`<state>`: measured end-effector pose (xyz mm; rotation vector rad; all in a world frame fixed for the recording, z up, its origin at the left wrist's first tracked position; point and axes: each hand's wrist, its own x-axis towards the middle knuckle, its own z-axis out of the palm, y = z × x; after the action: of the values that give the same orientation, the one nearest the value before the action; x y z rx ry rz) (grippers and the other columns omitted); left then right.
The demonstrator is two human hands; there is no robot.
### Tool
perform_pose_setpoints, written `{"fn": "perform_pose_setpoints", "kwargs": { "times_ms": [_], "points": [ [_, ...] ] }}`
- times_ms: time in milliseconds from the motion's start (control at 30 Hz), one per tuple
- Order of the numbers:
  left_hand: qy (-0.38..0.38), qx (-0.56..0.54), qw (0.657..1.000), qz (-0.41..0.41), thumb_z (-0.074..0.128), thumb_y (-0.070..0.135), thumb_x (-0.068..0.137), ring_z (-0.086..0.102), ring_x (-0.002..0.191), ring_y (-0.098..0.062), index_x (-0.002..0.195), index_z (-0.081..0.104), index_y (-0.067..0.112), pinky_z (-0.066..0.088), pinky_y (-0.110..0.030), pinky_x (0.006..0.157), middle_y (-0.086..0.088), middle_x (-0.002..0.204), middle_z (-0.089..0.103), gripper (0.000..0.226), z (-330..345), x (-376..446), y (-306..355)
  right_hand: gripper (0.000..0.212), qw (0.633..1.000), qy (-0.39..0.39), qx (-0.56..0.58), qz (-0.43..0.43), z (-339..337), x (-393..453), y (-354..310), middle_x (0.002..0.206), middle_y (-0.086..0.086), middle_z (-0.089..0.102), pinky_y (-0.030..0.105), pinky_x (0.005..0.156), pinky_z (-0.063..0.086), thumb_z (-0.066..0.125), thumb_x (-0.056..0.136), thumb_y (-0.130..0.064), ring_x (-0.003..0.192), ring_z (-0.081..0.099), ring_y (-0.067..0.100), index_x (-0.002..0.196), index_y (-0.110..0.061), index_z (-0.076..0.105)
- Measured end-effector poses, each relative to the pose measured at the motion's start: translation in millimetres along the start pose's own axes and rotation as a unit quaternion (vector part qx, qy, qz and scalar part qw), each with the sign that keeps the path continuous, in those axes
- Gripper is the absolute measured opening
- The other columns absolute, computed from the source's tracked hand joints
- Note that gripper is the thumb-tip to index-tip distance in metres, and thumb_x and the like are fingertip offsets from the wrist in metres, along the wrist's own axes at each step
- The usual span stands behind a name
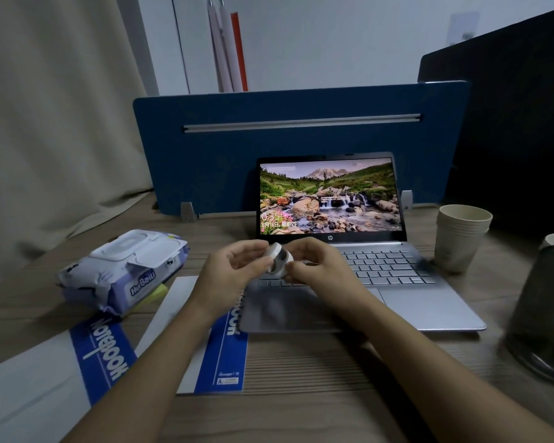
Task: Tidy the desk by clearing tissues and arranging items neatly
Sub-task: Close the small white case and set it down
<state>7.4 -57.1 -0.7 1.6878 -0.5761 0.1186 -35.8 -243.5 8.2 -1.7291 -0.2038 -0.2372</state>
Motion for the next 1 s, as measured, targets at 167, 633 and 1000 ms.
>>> {"fn": "perform_pose_setpoints", "kwargs": {
  "times_ms": [167,633,1000],
  "points": [
    [0.029,-0.058,0.998,-0.025,0.056,0.028,0.097,0.071,0.096,-0.020,0.109,0.072,0.017,0.058,-0.027,0.084,-0.006,0.100,0.076,0.023,-1,1,-1,0.032,0.999,-0.041,0.019,0.008,-2,-1,1,0.113,0.009,0.069,0.045,0.088,0.058,0.069,0.083,0.001,0.105,0.067,0.030,0.112,-0.009,0.061],
    [0.093,-0.055,0.993,-0.041,0.057,0.023,0.097,0.073,0.076,-0.018,0.107,0.063,0.018,0.060,-0.028,0.068,-0.004,0.101,0.071,0.012,-9,10,-13,0.041,0.997,-0.078,-0.008,-0.010,-3,-5,-2,0.111,0.011,0.066,0.052,0.094,0.052,0.073,0.082,-0.004,0.097,0.068,0.031,0.113,-0.020,0.053],
    [0.066,0.322,0.939,-0.097,0.057,0.027,0.096,0.062,0.099,-0.016,0.133,0.047,0.039,0.060,-0.043,0.074,0.002,0.126,0.056,0.040,-41,27,-49,0.037,1.000,-0.019,0.024,-0.003,-9,3,5,0.112,0.013,0.063,0.043,0.082,0.060,0.073,0.083,-0.010,0.089,0.072,0.031,0.111,-0.021,0.052]
  ]
}}
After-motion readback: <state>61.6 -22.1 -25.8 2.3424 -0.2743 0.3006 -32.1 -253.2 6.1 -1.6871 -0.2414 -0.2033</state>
